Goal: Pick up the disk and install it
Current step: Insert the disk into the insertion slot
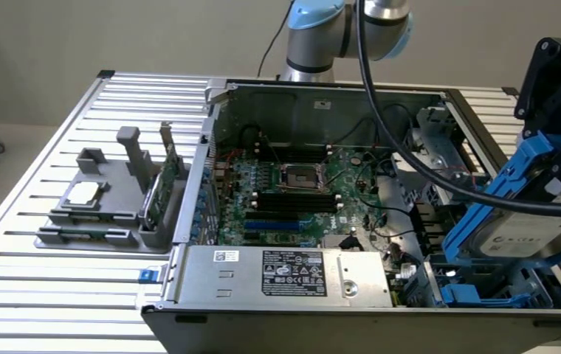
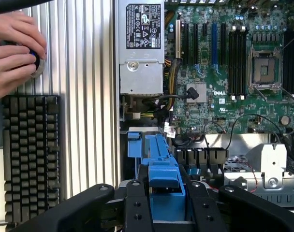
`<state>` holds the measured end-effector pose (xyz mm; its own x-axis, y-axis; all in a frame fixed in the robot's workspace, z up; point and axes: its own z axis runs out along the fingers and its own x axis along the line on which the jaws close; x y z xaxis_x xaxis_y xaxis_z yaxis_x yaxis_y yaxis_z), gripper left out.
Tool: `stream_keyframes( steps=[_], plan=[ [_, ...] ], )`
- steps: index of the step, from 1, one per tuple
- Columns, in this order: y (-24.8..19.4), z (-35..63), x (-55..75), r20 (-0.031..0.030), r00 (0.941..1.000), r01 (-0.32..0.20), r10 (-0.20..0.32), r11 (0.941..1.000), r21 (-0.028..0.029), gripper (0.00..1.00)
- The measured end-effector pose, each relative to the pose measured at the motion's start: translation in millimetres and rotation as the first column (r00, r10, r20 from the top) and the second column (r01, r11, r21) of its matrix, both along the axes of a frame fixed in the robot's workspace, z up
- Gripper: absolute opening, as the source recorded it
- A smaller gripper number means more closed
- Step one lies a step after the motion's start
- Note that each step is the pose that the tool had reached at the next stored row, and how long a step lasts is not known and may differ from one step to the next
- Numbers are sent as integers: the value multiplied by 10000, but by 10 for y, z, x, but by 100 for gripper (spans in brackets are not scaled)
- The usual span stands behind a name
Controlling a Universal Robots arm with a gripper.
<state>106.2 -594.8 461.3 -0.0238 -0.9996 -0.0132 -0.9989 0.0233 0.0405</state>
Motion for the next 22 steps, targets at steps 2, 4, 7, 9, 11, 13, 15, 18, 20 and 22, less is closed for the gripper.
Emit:
stream_keyframes(
  steps=[2, 4, 7, 9, 11, 13, 15, 18, 20, 22],
  plan=[
    [0, -32, 0, 1, 10000, 0, 0, 10000, -2, 33],
    [0, -56, 0, 1, 10000, 0, 0, 10000, -2, 33],
    [0, -80, 0, 1, 10000, 0, 0, 10000, -1, 33],
    [0, -93, 0, 1, 10000, 0, 0, 10000, -1, 33],
    [0, -108, 0, 1, 10000, -1, 1, 10000, -1, 33],
    [0, -123, 0, 1, 10000, 0, 0, 10000, -3, 33],
    [0, -142, 1, 1, 10000, -1, 1, 10000, -2, 33],
    [0, -169, 4, 1, 10000, -8, 8, 10000, -1, 33],
    [0, -185, 9, 1, 10000, -17, 17, 10000, -1, 33],
    [0, -195, 15, 1, 10000, -26, 26, 10000, -2, 33]
  ],
)
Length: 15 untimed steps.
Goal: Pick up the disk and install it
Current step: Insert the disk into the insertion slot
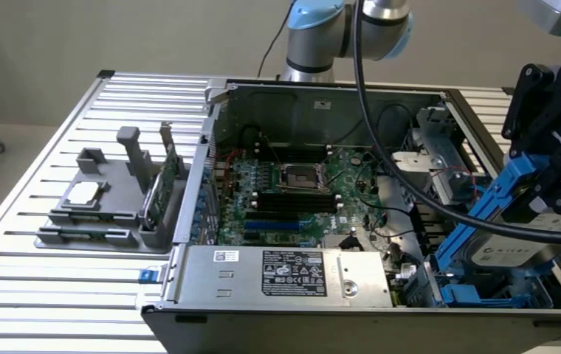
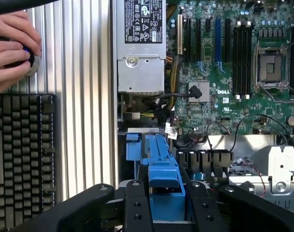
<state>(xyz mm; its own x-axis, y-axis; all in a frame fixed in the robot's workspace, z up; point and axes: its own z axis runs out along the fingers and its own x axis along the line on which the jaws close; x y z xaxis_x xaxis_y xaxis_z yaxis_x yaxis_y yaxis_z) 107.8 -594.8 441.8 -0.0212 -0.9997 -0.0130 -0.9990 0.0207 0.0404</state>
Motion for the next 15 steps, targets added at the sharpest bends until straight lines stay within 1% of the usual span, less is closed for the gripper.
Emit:
stream_keyframes(
  steps=[15],
  plan=[
    [0, -114, 16, 0, 10000, -26, 26, 10000, 16, 33]
  ],
)
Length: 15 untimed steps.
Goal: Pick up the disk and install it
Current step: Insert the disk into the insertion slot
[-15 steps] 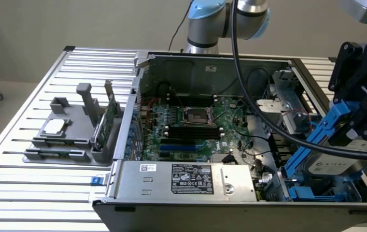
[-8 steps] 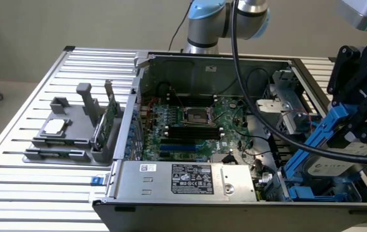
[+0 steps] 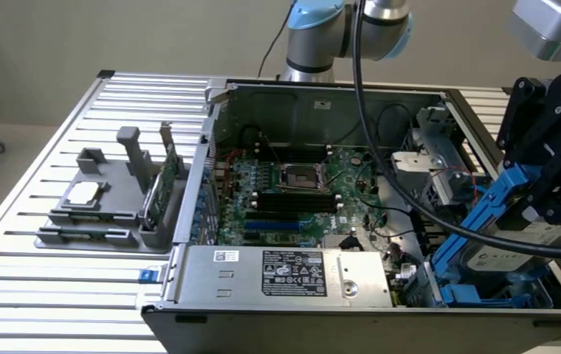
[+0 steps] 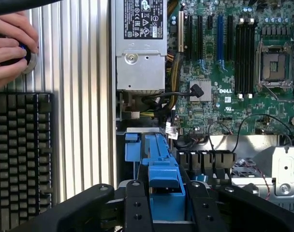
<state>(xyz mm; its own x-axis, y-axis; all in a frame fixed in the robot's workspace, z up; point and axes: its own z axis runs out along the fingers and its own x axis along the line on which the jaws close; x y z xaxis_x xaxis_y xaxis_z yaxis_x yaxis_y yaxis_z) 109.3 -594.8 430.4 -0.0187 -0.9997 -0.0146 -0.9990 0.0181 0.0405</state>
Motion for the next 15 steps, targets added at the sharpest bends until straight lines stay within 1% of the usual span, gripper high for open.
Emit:
stream_keyframes(
  steps=[8, 15],
  plan=[
    [0, -62, 4, 0, 10000, -4, 4, 10000, 19, 33],
    [0, -97, 4, -5, 10000, -3, 3, 10000, 23, 33]
  ],
)
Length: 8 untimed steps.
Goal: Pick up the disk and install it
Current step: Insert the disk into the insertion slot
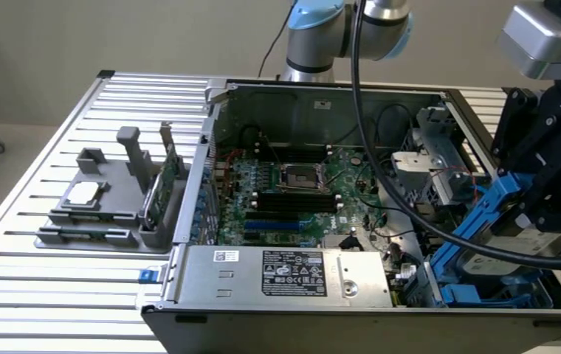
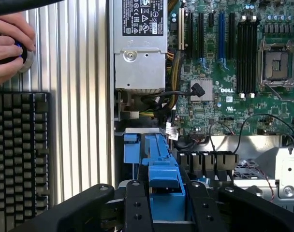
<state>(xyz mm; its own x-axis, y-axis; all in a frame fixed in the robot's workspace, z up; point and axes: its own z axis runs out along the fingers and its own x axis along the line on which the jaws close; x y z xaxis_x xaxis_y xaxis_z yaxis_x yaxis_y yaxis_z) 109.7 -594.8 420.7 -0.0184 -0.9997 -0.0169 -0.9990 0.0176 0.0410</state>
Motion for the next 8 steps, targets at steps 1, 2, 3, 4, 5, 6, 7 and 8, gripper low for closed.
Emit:
stream_keyframes(
  steps=[1, 2, 3, 4, 5, 6, 7, 8],
  plan=[
    [0, -4, 0, -2, 10000, -1, 1, 10000, -4, 33],
    [0, -10, 0, -5, 10000, 0, 0, 10000, -3, 33],
    [0, -17, 0, -7, 10000, 0, 0, 10000, 0, 33],
    [0, -20, 0, -11, 10000, -1, 1, 10000, -4, 33],
    [0, -26, 0, -11, 10000, 0, 0, 10000, -1, 33],
    [0, -30, 0, -14, 10000, -1, 1, 10000, -1, 33],
    [0, -32, 0, -15, 10000, 0, 0, 10000, -3, 33],
    [-1, -35, 0, -16, 10000, 0, 0, 10000, -2, 33]
  ],
)
